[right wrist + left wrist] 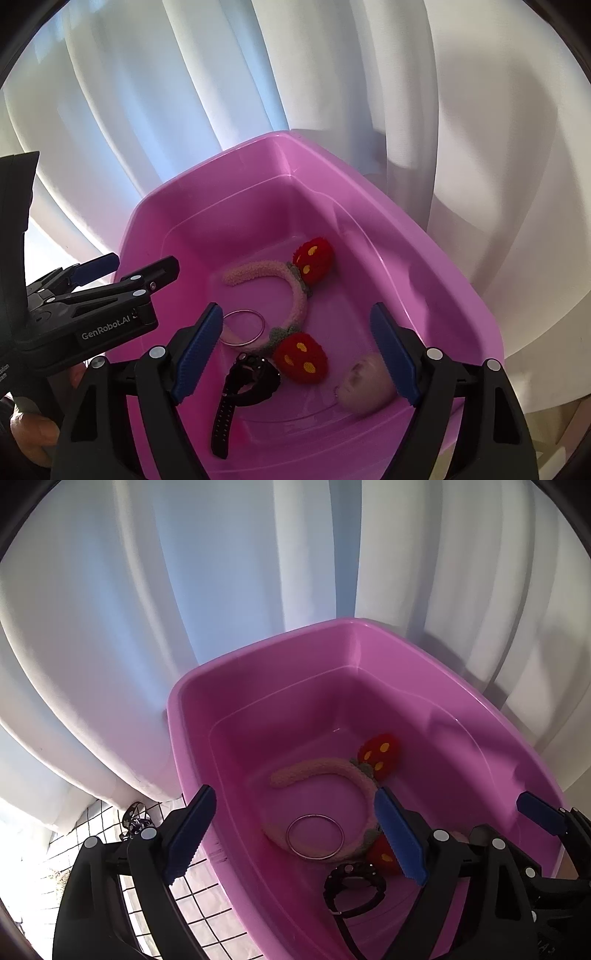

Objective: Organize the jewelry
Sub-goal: 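Open both tools to drop the bangle and pompom into the tub, then move both tools back over the table toward the remaining jewelry, then close the left tool on the pearl claw clip while the right tool grasps the black hair tie, then lift the claw clip in the left tool while the right tool carries the hair tie to the tub, then open both tools to drop the claw clip and hair tie into the tub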

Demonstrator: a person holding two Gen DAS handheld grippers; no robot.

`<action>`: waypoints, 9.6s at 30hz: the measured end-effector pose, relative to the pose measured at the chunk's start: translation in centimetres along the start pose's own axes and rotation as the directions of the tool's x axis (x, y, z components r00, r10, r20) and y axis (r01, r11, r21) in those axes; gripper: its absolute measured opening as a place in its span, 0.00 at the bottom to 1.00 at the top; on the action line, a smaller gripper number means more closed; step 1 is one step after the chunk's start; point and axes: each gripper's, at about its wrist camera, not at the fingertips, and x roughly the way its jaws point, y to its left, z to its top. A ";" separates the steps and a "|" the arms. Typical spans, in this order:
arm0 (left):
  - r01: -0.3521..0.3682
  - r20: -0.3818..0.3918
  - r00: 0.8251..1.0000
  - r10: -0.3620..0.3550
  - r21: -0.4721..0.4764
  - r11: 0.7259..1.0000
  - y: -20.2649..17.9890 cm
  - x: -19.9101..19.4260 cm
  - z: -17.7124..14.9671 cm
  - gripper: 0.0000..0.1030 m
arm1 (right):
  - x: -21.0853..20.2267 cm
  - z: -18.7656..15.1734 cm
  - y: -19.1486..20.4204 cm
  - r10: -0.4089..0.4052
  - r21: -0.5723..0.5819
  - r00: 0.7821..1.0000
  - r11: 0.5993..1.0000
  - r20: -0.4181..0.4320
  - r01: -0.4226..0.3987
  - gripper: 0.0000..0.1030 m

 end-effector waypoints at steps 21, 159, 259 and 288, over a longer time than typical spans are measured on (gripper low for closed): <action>-0.031 0.042 0.999 0.033 -0.043 0.999 2.2 -2.6 -0.5 0.83 | -2.2 -0.1 1.4 0.027 -0.028 0.999 0.999 0.040 -0.026 0.76; -0.293 -0.152 0.956 0.250 -0.522 0.801 46.7 7.2 -24.7 0.54 | 25.4 -11.4 35.9 0.083 -0.491 0.985 0.858 -0.154 -0.149 0.26; 0.130 0.138 0.983 -0.123 -0.044 0.991 2.7 -3.8 -0.1 0.50 | -1.9 -1.1 1.5 0.051 -0.110 0.993 0.993 0.109 -0.039 0.26; 0.055 0.125 0.991 -0.040 -0.122 0.991 3.4 -2.7 0.9 0.77 | -0.9 -0.2 0.3 0.047 -0.076 0.996 0.996 0.069 -0.042 0.68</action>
